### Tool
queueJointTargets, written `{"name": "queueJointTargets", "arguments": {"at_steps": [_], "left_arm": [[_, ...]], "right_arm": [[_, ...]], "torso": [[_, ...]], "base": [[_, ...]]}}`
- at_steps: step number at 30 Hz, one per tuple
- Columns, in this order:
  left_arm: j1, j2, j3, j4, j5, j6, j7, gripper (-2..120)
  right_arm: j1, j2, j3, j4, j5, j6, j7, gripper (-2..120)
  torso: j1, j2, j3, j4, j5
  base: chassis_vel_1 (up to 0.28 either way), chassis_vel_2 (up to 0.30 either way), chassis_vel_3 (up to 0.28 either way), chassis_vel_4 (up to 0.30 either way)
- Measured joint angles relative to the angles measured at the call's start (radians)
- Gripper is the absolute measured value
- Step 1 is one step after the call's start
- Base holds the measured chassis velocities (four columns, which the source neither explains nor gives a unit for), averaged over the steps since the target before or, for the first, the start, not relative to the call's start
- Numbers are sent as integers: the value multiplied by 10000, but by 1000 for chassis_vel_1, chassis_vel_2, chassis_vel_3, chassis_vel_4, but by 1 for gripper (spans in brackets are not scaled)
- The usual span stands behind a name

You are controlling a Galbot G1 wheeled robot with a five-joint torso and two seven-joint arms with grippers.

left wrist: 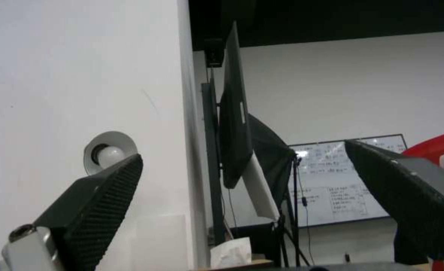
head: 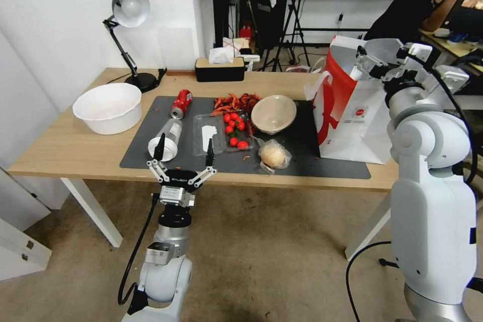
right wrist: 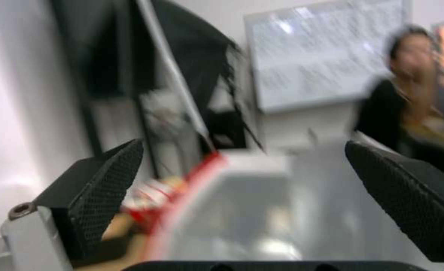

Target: Pick up the trash from the table and place it into the takeout bag.

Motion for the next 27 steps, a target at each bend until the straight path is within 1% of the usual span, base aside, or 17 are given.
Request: {"name": "queueJointTargets", "arguments": {"at_steps": [2, 3, 4, 6, 7, 8, 9, 11, 12, 14, 15, 17, 20, 21, 23, 24, 27], "left_arm": [[35, 20, 1, -24, -1, 0, -1, 100], [58, 31, -2, -48, -5, -2, -6, 100], [58, 31, -2, -48, -5, -2, -6, 100], [84, 43, -3, -82, -6, -5, -11, 100], [95, 47, 11, -104, -8, -7, -11, 100], [95, 47, 11, -104, -8, -7, -11, 100], [96, 50, 29, -115, -11, -10, -9, 100], [93, 46, 76, -126, -26, -12, -15, 100], [93, 46, 76, -126, -26, -12, -15, 100], [83, 47, 110, -128, -33, -23, -19, 100], [76, 49, 128, -128, -36, -34, -21, 100], [76, 53, 137, -127, -39, -42, -23, 100], [74, 62, 147, -110, -86, -71, -40, 100], [74, 62, 147, -110, -86, -71, -40, 100], [84, 93, 139, -71, -121, -109, -45, 100], [84, 93, 139, -71, -121, -109, -45, 100], [90, 134, 102, -18, -167, -153, -61, 100]], "right_arm": [[-236, -5, -2, 384, 25, 636, -437, 100], [-707, -12, -29, 1093, 87, 1302, -1208, 100], [-707, -12, -29, 1093, 87, 1302, -1208, 100], [-1933, 73, -158, 2642, -227, 1936, -2117, 100], [-2911, 265, -256, 3517, -737, 2436, -2564, 100], [-2911, 265, -256, 3517, -737, 2436, -2564, 100], [-3437, 371, -323, 3826, -1071, 2802, -2751, 100], [-4992, 663, -418, 4239, -1978, 3925, -3095, 100], [-4992, 663, -418, 4239, -1978, 3925, -3095, 100], [-6046, 893, -441, 4359, -2394, 4625, -3129, 100], [-6563, 999, -454, 4370, -2506, 4966, -3070, 100], [-6866, 1068, -459, 4357, -2562, 5190, -3023, 100], [-7931, 1376, -454, 4040, -2765, 6429, -2883, 100], [-7931, 1376, -454, 4040, -2765, 6429, -2883, 100], [-8517, 1629, -471, 3536, -3000, 7280, -2864, 100], [-8517, 1629, -471, 3536, -3000, 7280, -2864, 100], [-8928, 1953, -616, 2163, -3208, 8097, -2802, 100]], "torso": [[0, 0, 0, 1, 0], [0, 0, 0, 2, -4], [0, 0, 0, 2, -4], [-2, 0, -1, -4, -3], [-3, 1, -3, 1, -2], [-3, 1, -3, 1, -2], [-3, 1, -2, -1, 0], [-2, 1, -2, -1, 1], [-2, 1, -2, -1, 1], [-3, 1, -2, -5, 0], [-3, 1, -2, 0, -1], [-3, 1, -2, -2, 1], [-2, 1, 0, 0, -2], [-2, 1, 0, 0, -2], [-2, 1, 0, -1, -3], [-2, 1, 0, -1, -3], [-1, 1, 0, -1, -1]], "base": [[0, 0, 0, 0], [0, 0, 0, 0], [0, 0, 0, 0], [0, 0, 0, 0], [0, 0, 0, 0], [0, 0, 0, 0], [0, 0, 0, 0], [0, 0, 0, 0], [0, 0, 0, 0], [0, 0, 0, 0], [0, 0, 0, 0], [0, 0, 0, 0], [0, 0, 0, 0], [0, 0, 0, 0], [0, 0, 0, 0], [0, 0, 0, 0], [0, 0, 0, 0]]}}
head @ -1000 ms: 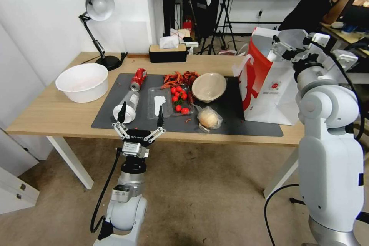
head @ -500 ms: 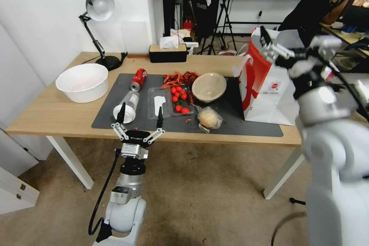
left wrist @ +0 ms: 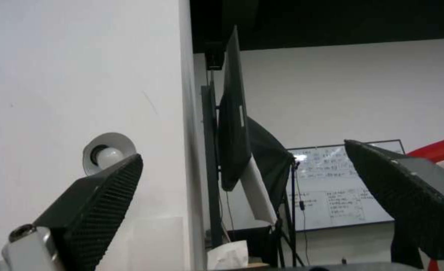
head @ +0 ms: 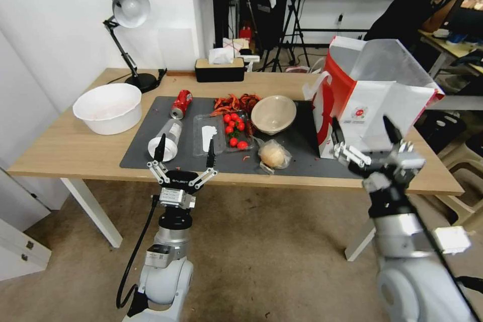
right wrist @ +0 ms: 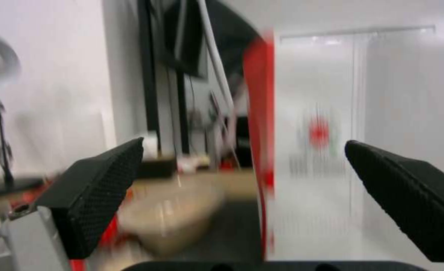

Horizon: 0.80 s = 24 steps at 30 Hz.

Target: Pick up the trash from the table and place it into the takeout bag.

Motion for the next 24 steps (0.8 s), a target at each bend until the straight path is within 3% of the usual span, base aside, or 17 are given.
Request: {"name": "queueJointTargets", "arguments": {"at_steps": [7, 16, 19, 20, 22, 24], "left_arm": [[-17, 37, -74, 55, -46, -4, -12, 100], [-106, -9, -86, 189, -45, -35, -15, 100], [-175, -50, -32, 192, -30, -34, 8, 100], [-175, -50, -32, 192, -30, -34, 8, 100], [-201, -78, -9, 206, -17, -29, 22, 100], [-203, -100, 3, 214, -3, -29, 26, 100]], "right_arm": [[143, 191, -102, -1540, 71, 393, 24, 100], [743, 168, -261, -1246, 180, -313, -78, 100], [1527, 22, -544, -951, 246, -1914, -72, 100], [1527, 22, -544, -951, 246, -1914, -72, 100], [2250, -155, -832, -885, 429, -3502, -75, 100], [2849, -295, -1071, -1051, 508, -4508, -132, 100]], "torso": [[2, 0, 1, 1, 2], [2, -1, 1, 0, 1], [2, -1, 1, 1, 1], [2, -1, 1, 1, 1], [2, -1, 1, 1, 1], [2, -2, 2, 1, -1]], "base": [[0, 0, 0, 0], [0, 0, 0, 0], [0, 0, 0, 0], [0, 0, 0, 0], [0, 0, 0, 0], [0, 0, 0, 0]]}}
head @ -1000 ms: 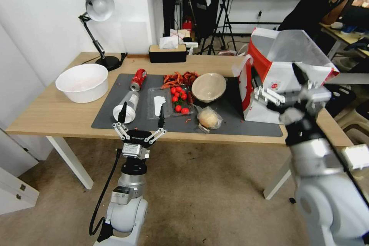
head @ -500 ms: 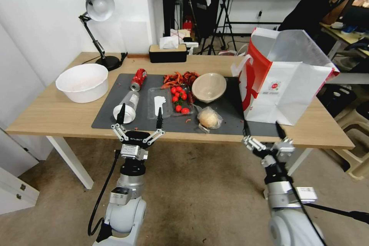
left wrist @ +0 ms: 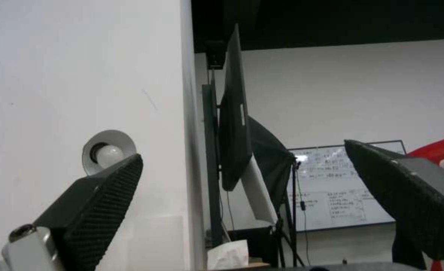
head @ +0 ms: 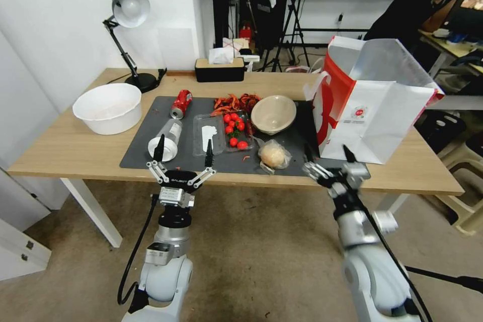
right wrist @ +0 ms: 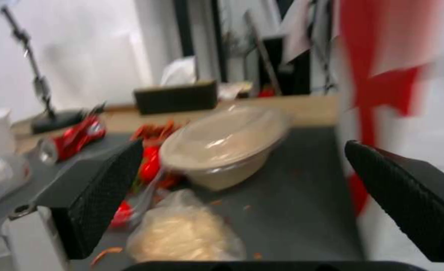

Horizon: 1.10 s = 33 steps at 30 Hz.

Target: Pick up the trash from the table and place it into the takeout bag.

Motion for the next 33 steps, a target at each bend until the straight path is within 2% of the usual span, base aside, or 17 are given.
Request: {"name": "queueJointTargets", "arguments": {"at_steps": [1, 3, 6, 7, 13, 18, 25, 27, 31, 33], "left_arm": [[0, 0, 0, 0, 0, 0, 0, 100], [8, 0, 0, 1, 6, -2, 2, 100], [17, 14, -15, 3, 8, -5, 1, 100], [24, 28, -69, 5, 8, -9, -5, 100], [55, 17, -159, 78, 8, -77, -25, 100], [0, -18, -187, 183, 7, -128, -35, 100], [-127, -117, -121, 285, 28, -130, -38, 100], [-131, -122, -116, 302, 36, -131, -38, 100], [-128, -114, -116, 323, 48, -163, -38, 100], [-116, -110, -116, 323, 49, -168, -38, 100]], "right_arm": [[0, 0, 0, 0, 0, 0, 0, 100], [677, -124, -319, -408, 70, -879, -66, 100], [1133, -179, -576, -702, 125, -1354, -85, 100], [1631, -192, -835, -1042, 107, -1871, -85, 100], [2382, -123, -1380, -1756, -994, -3085, -230, 100], [2368, -162, -1409, -1941, -1423, -3420, -448, 100], [2275, -221, -1418, -2213, -1490, -3308, -473, 99], [2257, -222, -1418, -2215, -1519, -3234, -475, 96], [2190, -224, -1419, -2153, -1705, -3015, -531, 78], [2181, -216, -1425, -2130, -1711, -3000, -534, 73]], "torso": [[0, 0, 0, 0, 0], [0, -1, 0, -2, 4], [0, -1, 0, 0, 2], [1, -1, 0, 0, 0], [1, -1, 1, 0, 2], [0, -1, 0, -2, 1], [0, -1, -1, -2, 1], [0, 0, 0, -2, 3], [1, -1, -1, -1, 2], [0, 0, -1, -2, 2]], "base": [[0, 0, 0, 0], [0, 0, 0, 0], [0, 0, 0, 0], [0, 0, 0, 0], [0, 0, 0, 0], [0, 0, 0, 0], [0, 0, 0, 0], [0, 0, 0, 0], [0, 0, 0, 0], [0, 0, 0, 0]]}}
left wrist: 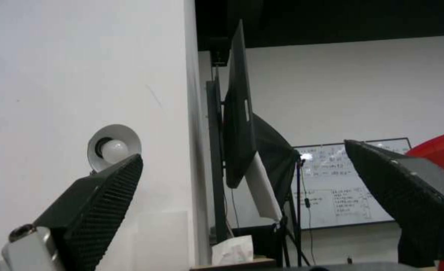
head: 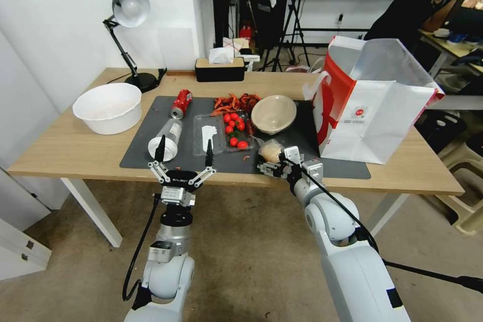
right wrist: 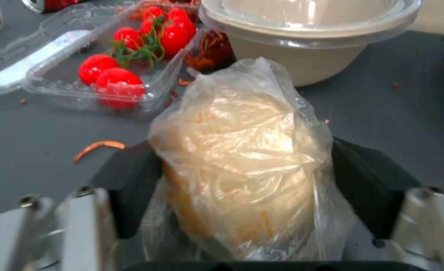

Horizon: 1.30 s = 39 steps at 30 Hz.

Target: Pick up the trash from the table and place it into the takeout bag.

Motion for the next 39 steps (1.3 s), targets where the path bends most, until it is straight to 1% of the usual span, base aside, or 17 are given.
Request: {"name": "queueJointTargets", "arguments": {"at_steps": [8, 11, 13, 15, 16, 19, 20, 23, 24, 27, 30, 31, 32, 33, 35, 36, 39], "left_arm": [[66, 24, 9, -69, 9, -9, 1, 100], [116, 39, 9, -118, 13, -39, 2, 100], [131, 40, 10, -139, 13, -44, 1, 100], [171, 43, 10, -183, 16, -51, 2, 100], [171, 43, 10, -183, 16, -51, 2, 100], [213, 41, 14, -254, 51, -55, 2, 100], [213, 41, 14, -254, 51, -55, 2, 100], [264, -2, 78, -359, 157, -55, 3, 100], [264, -2, 78, -359, 157, -55, 3, 100], [348, -32, 126, -434, 245, -55, 6, 100], [400, -29, 130, -469, 273, -68, 8, 100], [462, -20, 135, -502, 304, -109, 9, 100], [498, -14, 140, -518, 323, -137, 9, 100], [498, -14, 140, -518, 323, -137, 9, 100], [570, -2, 153, -549, 357, -204, 12, 100], [570, -2, 153, -549, 357, -204, 12, 100], [669, 4, 154, -582, 381, -273, 11, 100]], "right_arm": [[-80, 30, 7, 7, 1, 7, -57, 45], [-148, 25, 7, 50, -2, 68, -77, 30], [-184, 15, -10, 154, -26, 140, -91, 25], [-303, -15, -56, 807, -90, 339, -213, 18], [-303, -15, -56, 807, -90, 339, -213, 18], [-420, -89, -102, 2335, -91, 366, -447, 10], [-420, -89, -102, 2335, -91, 366, -447, 10], [-249, -213, 282, 4241, 35, 180, -550, 7], [-249, -213, 282, 4241, 35, 180, -550, 7], [87, -470, 1180, 5353, 418, -18, -532, 7], [242, -666, 1813, 5579, 751, -93, -502, 7], [444, -926, 2641, 5554, 1414, -237, -357, 7], [569, -1096, 3117, 5399, 1812, -305, -218, 7], [569, -1096, 3117, 5399, 1812, -305, -218, 7], [936, -1545, 4281, 4827, 2758, -520, 99, 7], [936, -1545, 4281, 4827, 2758, -520, 99, 7], [1599, -2212, 5467, 3706, 3880, -919, 574, 7]], "torso": [[0, 2, -1, 1, -1], [0, 1, 0, 1, 0], [0, 1, 0, 0, 1], [0, 1, 0, 1, 0], [0, 1, 0, 1, 0], [-1, 1, 0, 1, 0], [-1, 1, 0, 1, 0], [-1, 2, -1, 0, -2], [-1, 2, -1, 0, -2], [-3, 2, -1, 0, 1], [-2, 2, -1, 0, 2], [-3, 2, -1, 0, 3], [-3, 2, -1, 0, 1], [-3, 2, -1, 0, 1], [-1, 1, 0, 2, 6], [-1, 1, 0, 2, 6], [-2, 1, 0, -2, 3]], "base": [[0, 0, 0, 0], [0, 0, 0, 0], [0, 0, 0, 0], [0, 0, 0, 0], [0, 0, 0, 0], [0, 0, 0, 0], [0, 0, 0, 0], [0, 0, 0, 0], [0, 0, 0, 0], [0, 0, 0, 0], [0, 0, 0, 0], [0, 0, 0, 0], [0, 0, 0, 0], [0, 0, 0, 0], [0, 0, 0, 0], [0, 0, 0, 0], [0, 0, 0, 0]]}}
